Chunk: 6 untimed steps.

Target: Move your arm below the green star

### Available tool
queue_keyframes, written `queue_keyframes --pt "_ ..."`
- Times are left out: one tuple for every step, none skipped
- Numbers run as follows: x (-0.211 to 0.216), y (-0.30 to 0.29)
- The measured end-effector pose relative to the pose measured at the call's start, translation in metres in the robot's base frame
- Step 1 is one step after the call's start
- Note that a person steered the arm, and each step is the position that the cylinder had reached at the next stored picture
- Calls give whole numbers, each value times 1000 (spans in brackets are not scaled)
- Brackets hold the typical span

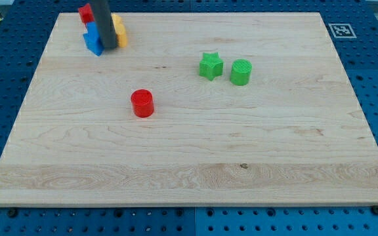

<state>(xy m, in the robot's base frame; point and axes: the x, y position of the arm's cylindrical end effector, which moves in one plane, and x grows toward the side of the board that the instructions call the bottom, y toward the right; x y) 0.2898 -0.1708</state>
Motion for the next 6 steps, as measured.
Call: queue_keyframes --pt "-26 -3" --pt "-21 0" --pt "15 33" --pt "52 79" --pt "70 120" --pt "53 143"
